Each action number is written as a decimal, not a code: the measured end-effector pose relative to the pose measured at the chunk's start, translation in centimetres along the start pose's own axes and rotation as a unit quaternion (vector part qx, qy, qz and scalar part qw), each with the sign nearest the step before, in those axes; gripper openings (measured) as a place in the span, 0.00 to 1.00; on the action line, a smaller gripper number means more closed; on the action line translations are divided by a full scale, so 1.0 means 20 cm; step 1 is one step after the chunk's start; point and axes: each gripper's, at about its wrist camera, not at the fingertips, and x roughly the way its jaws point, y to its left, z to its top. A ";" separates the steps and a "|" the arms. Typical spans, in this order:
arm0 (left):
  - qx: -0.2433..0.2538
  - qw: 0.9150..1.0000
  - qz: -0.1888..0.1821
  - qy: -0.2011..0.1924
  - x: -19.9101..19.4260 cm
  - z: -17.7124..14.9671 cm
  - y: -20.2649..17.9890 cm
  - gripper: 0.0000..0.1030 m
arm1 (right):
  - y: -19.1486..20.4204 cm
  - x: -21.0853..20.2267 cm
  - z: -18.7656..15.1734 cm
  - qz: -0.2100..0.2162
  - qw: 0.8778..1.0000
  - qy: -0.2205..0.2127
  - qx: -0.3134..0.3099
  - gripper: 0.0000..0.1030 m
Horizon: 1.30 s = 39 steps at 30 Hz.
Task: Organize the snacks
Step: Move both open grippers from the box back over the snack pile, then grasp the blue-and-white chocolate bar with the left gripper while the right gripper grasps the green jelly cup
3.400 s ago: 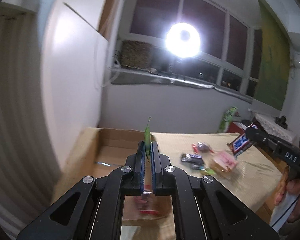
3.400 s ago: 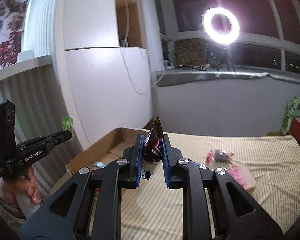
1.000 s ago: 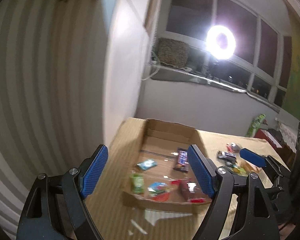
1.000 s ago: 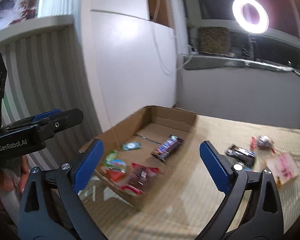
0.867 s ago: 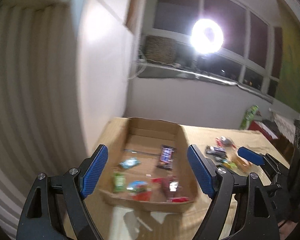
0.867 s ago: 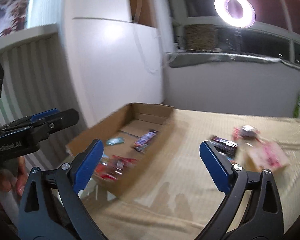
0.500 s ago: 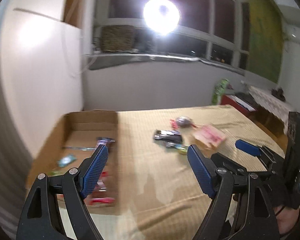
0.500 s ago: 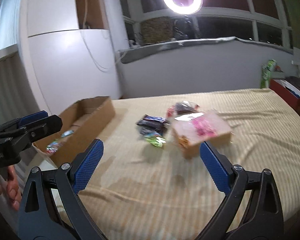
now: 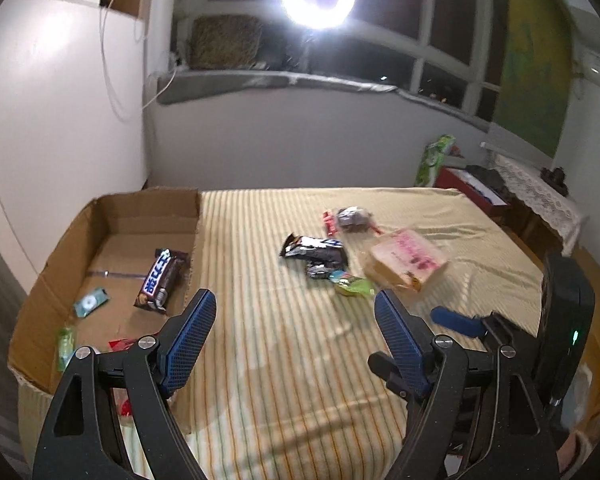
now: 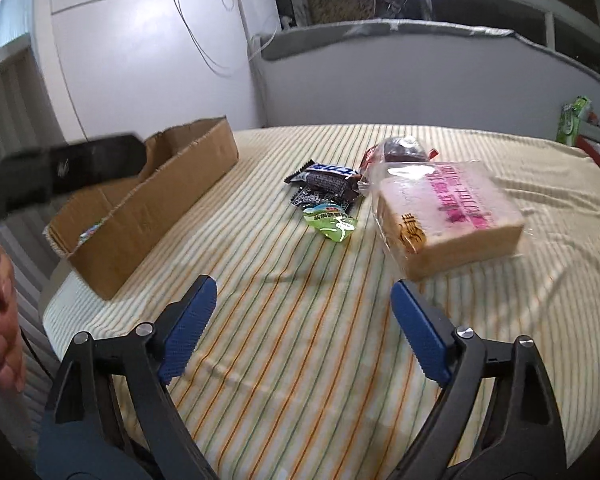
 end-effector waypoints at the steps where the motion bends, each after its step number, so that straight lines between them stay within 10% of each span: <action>1: -0.008 1.000 0.001 0.003 0.02 0.02 0.01 0.79 | 0.00 0.02 0.02 0.004 1.000 0.006 -0.001 0.89; 16: -0.144 0.970 -0.068 0.186 0.74 0.31 0.07 0.79 | -0.16 0.27 0.26 0.039 0.997 0.067 -0.025 0.78; 18: -0.143 0.967 -0.065 0.200 0.80 0.32 0.06 0.79 | -0.14 0.29 0.26 0.045 0.996 0.074 -0.034 0.47; 24: -0.138 0.963 -0.038 0.227 0.92 0.26 0.04 0.79 | -0.11 0.28 0.22 0.040 0.995 0.081 -0.047 0.32; 34: -0.059 0.981 0.001 0.186 0.95 0.23 -0.11 0.76 | -0.17 0.07 0.05 0.032 0.999 0.036 0.017 0.29; 39: -0.019 0.988 -0.013 0.153 0.92 0.19 -0.15 0.45 | -0.22 0.00 -0.02 0.037 0.998 0.008 0.050 0.29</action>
